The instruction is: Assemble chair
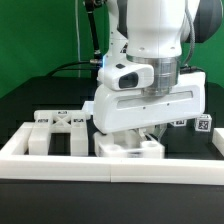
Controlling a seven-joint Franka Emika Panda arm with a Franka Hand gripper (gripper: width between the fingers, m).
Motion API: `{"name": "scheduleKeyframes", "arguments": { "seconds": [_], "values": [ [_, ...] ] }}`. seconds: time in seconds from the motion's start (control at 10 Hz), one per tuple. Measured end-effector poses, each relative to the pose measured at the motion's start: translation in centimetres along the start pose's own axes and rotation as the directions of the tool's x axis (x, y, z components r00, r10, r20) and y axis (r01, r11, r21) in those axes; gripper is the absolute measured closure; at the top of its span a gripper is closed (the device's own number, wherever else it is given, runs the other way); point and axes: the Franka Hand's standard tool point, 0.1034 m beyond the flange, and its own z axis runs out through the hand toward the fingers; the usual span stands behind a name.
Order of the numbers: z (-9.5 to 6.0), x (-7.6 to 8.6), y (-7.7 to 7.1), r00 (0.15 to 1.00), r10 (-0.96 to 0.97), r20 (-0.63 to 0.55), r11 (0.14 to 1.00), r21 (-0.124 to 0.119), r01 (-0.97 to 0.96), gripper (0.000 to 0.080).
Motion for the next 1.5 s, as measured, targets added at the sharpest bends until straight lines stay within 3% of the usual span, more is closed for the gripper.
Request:
{"name": "scheduleKeyframes", "arguments": {
  "seconds": [0.7, 0.9, 1.5],
  "values": [
    [0.0, 0.0, 0.0, 1.0, 0.002, -0.001, 1.0, 0.0, -0.002, 0.0766],
    [0.0, 0.5, -1.3, 0.993, 0.117, -0.002, 0.993, 0.003, -0.117, 0.0765],
    [0.0, 5.0, -4.7, 0.962, 0.271, -0.022, 0.962, 0.018, -0.271, 0.0765]
  ]
}}
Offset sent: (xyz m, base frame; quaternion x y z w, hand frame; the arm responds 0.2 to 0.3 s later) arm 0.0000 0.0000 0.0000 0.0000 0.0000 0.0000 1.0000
